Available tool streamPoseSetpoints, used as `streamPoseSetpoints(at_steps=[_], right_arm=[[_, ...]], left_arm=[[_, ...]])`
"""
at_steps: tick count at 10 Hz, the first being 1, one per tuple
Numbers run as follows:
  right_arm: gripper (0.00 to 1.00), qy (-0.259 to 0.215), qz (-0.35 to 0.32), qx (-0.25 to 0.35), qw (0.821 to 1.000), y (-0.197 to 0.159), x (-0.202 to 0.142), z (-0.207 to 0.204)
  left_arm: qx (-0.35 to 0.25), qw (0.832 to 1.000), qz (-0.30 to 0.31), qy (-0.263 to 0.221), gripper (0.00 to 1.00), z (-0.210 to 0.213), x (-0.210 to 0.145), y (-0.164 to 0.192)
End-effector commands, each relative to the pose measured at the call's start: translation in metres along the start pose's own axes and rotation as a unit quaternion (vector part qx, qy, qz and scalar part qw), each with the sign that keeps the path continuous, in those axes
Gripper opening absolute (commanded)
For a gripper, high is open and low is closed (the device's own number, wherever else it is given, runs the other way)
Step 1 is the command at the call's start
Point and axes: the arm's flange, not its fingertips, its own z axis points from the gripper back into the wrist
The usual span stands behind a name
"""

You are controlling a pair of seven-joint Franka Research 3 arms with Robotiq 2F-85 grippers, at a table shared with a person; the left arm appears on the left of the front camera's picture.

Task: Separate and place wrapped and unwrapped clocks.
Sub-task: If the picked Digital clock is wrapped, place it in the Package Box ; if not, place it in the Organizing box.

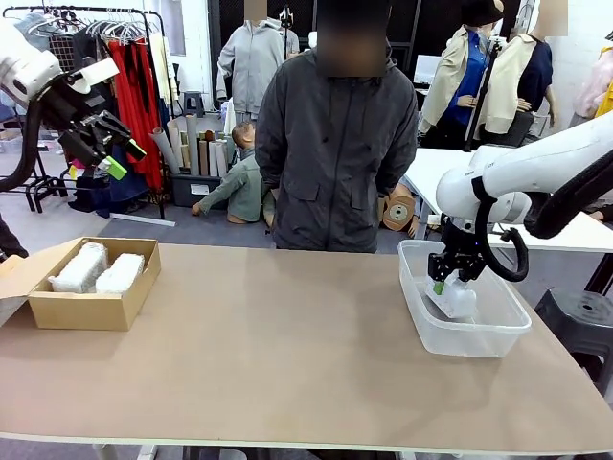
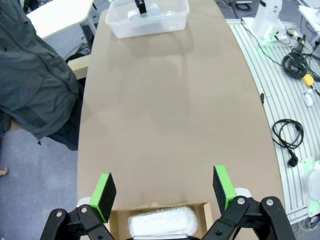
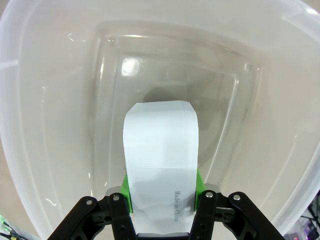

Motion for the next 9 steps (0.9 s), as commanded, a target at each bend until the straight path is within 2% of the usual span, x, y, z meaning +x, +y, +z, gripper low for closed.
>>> streamPoseSetpoints(at_steps=[1, 2, 4, 8, 9], right_arm=[[0.00, -0.005, -0.012, -0.014, 1.000, 0.0017, -0.0034, -0.0033], [0.00, -0.001, -0.012, -0.015, 1.000, 0.0011, -0.0026, -0.0067], [0.21, 0.011, -0.010, -0.011, 1.000, 0.0005, -0.0025, -0.0098], [0.93, 0.016, -0.011, -0.010, 1.000, 0.0017, -0.0029, -0.0107], [1.00, 0.018, -0.010, -0.011, 1.000, 0.0012, -0.0042, -0.0092]], left_arm=[[-0.002, 1.000, -0.001, 0.004, 1.00, -0.0001, 0.0000, -0.0011], [-0.002, 1.000, -0.001, 0.004, 1.00, -0.0001, 0.0000, -0.0011], [-0.002, 1.000, -0.001, 0.004, 1.00, -0.0001, 0.0000, -0.0011], [-0.002, 1.000, -0.001, 0.004, 1.00, -0.0001, 0.0000, -0.0011], [-0.002, 1.000, -0.001, 0.004, 1.00, -0.0001, 0.0000, -0.0011]])
